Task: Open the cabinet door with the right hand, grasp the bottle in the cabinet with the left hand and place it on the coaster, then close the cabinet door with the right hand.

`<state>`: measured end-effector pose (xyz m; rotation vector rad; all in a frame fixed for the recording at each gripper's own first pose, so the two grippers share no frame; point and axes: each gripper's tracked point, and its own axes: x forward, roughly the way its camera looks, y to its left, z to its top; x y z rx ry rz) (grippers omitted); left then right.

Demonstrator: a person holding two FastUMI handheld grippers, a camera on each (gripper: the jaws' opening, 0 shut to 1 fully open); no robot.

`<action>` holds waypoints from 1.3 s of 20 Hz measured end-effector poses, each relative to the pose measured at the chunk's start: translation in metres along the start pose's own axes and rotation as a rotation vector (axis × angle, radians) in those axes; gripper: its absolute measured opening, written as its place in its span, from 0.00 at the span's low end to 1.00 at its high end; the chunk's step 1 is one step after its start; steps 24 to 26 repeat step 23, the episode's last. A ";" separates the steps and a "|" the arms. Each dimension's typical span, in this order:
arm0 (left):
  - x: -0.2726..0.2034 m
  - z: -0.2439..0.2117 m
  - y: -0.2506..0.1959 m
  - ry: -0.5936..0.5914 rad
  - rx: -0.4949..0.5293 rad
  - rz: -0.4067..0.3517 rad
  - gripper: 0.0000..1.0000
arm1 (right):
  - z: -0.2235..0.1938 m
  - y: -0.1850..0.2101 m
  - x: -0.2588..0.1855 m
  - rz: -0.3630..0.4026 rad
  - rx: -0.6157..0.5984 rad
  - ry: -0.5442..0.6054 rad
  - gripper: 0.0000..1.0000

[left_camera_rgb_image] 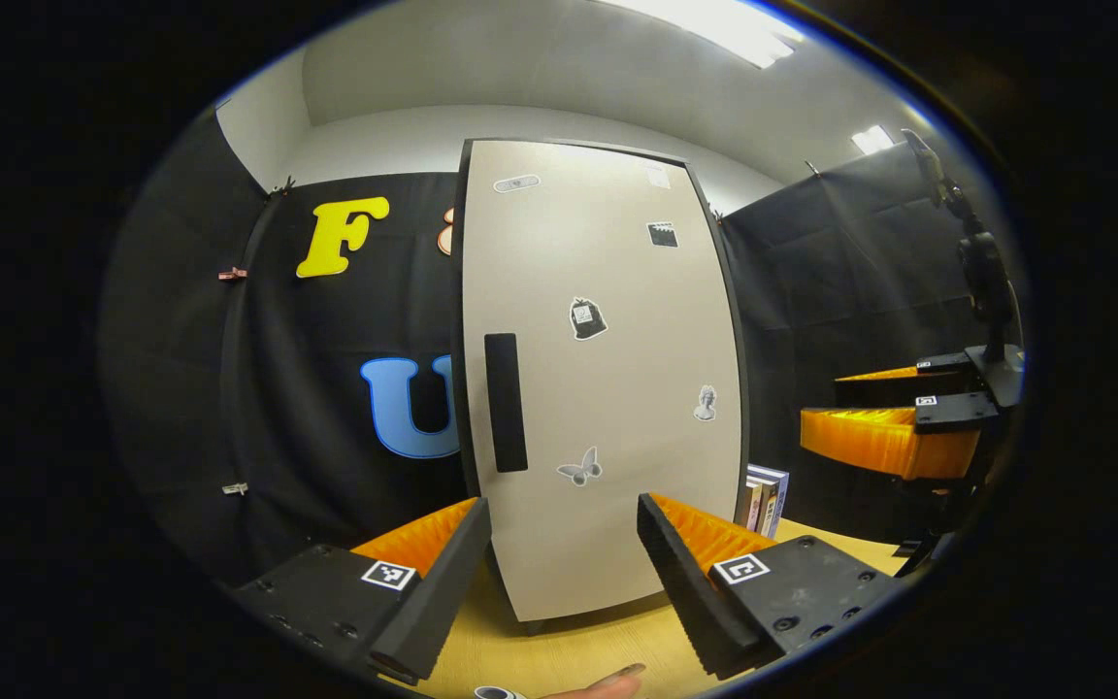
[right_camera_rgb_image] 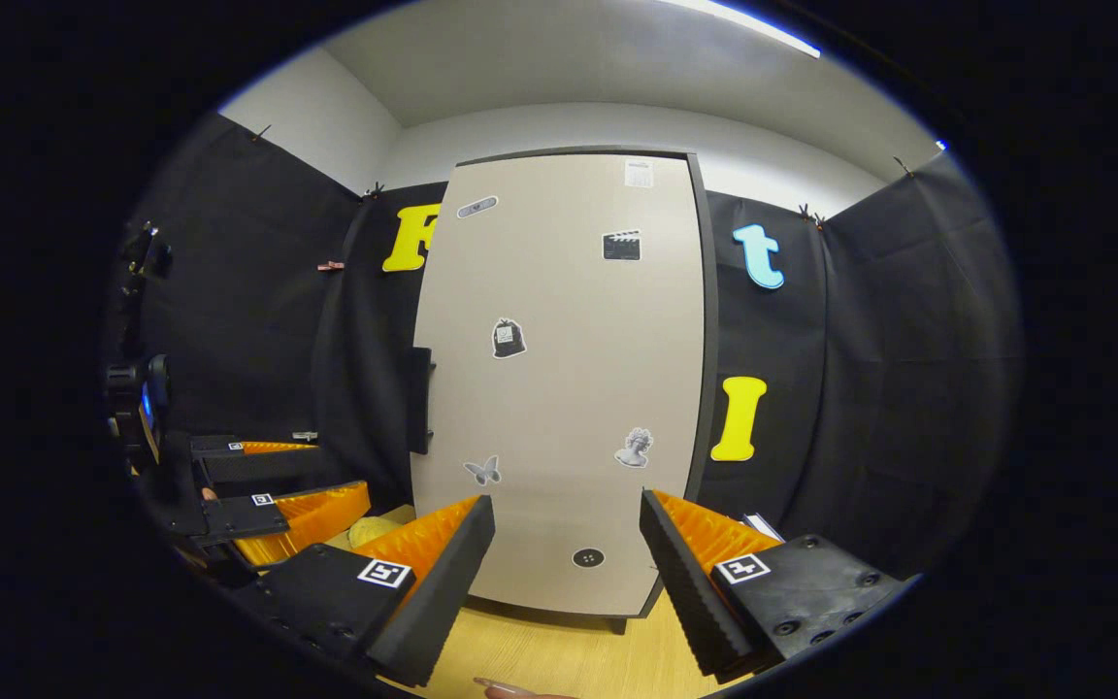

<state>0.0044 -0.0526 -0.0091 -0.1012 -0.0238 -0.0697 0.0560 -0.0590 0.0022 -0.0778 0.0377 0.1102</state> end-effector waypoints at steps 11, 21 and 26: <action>0.002 -0.003 0.001 0.012 0.002 -0.009 0.95 | -0.003 0.005 -0.003 0.013 -0.015 0.002 0.97; -0.003 -0.004 -0.001 0.015 -0.005 -0.022 0.95 | 0.005 0.012 -0.011 0.047 0.032 -0.048 0.98; -0.005 -0.007 -0.003 0.023 -0.005 -0.020 0.96 | 0.006 0.016 -0.013 0.063 0.076 -0.045 0.97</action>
